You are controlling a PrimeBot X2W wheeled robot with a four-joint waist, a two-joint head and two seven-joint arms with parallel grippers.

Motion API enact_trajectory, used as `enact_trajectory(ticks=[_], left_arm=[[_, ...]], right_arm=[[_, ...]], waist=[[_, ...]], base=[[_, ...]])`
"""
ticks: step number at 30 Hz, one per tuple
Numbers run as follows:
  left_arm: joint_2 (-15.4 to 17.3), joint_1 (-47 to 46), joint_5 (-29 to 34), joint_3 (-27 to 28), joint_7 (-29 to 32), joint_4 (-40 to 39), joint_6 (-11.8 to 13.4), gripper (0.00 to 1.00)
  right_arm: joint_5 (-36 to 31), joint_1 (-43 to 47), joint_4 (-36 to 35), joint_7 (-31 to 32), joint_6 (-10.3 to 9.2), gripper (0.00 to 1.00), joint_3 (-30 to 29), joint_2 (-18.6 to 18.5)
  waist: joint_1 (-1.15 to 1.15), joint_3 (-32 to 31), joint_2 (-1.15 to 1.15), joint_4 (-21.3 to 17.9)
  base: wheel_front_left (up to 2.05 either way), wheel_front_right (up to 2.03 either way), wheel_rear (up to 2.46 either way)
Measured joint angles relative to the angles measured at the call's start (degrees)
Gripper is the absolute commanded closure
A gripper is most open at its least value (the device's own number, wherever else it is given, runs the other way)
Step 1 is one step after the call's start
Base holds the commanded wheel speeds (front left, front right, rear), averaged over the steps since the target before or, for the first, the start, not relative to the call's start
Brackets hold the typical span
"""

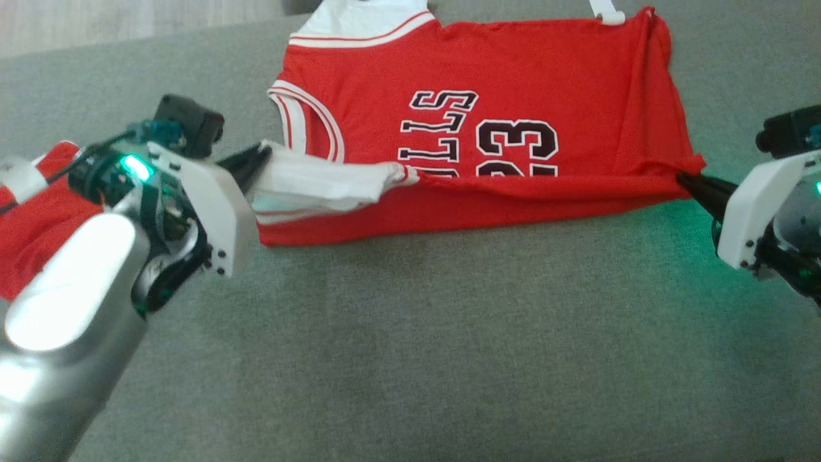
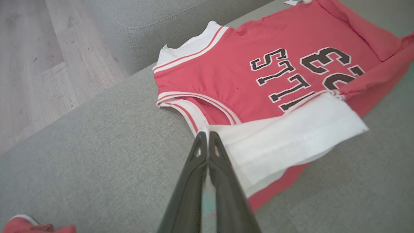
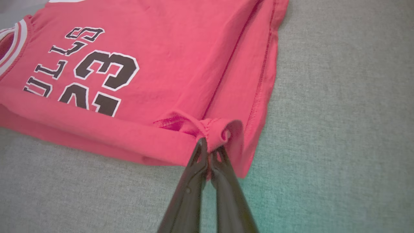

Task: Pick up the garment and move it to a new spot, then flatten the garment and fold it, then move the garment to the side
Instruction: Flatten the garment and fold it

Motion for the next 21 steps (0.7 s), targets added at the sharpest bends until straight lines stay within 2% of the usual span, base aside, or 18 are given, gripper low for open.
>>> enact_trajectory(ticks=[5,11,12,13,17,21], left_arm=[[-1.3,-4.3,2.8,-1.6,-1.9,5.3,-0.6,1.0],[-4.4,-8.6,5.3,-3.5,-5.7,12.4,-0.6,1.0],[-4.8,-9.3,6.0,-3.5,-6.8,13.7,-0.4,0.52],[-5.4,-9.9,6.8,-3.4,-8.3,14.9,0.5,0.0],[-8.1,-12.5,9.4,-2.8,-15.6,19.2,3.9,0.0],[-10.2,-13.3,10.3,-1.8,-23.3,22.4,5.7,0.0]], right_arm=[[-0.1,-2.3,2.6,-1.0,0.0,1.0,0.0,2.1],[-0.6,-5.1,5.9,-3.8,0.0,1.0,0.5,4.2],[-0.7,-5.5,6.6,-4.6,0.0,0.9,0.4,4.5],[-1.4,-5.9,7.4,-5.9,0.0,0.0,0.4,4.8],[-1.7,-7.4,10.9,-10.7,0.0,0.0,-1.3,6.3],[-1.7,-8.2,12.9,-16.9,0.0,0.0,-3.2,7.2]], waist=[[0.0,1.9,0.0,-0.7],[-0.01,3.8,0.0,-1.6],[-0.01,4.0,0.0,-1.6],[-0.01,4.3,0.0,-1.7],[0.0,4.6,0.0,-1.9],[-0.01,4.0,0.0,-1.7]], base=[[0.0,0.0,0.0],[0.0,0.0,0.0],[0.0,0.0,0.0],[0.0,0.0,0.0],[0.0,0.0,0.0],[0.0,0.0,0.0]])
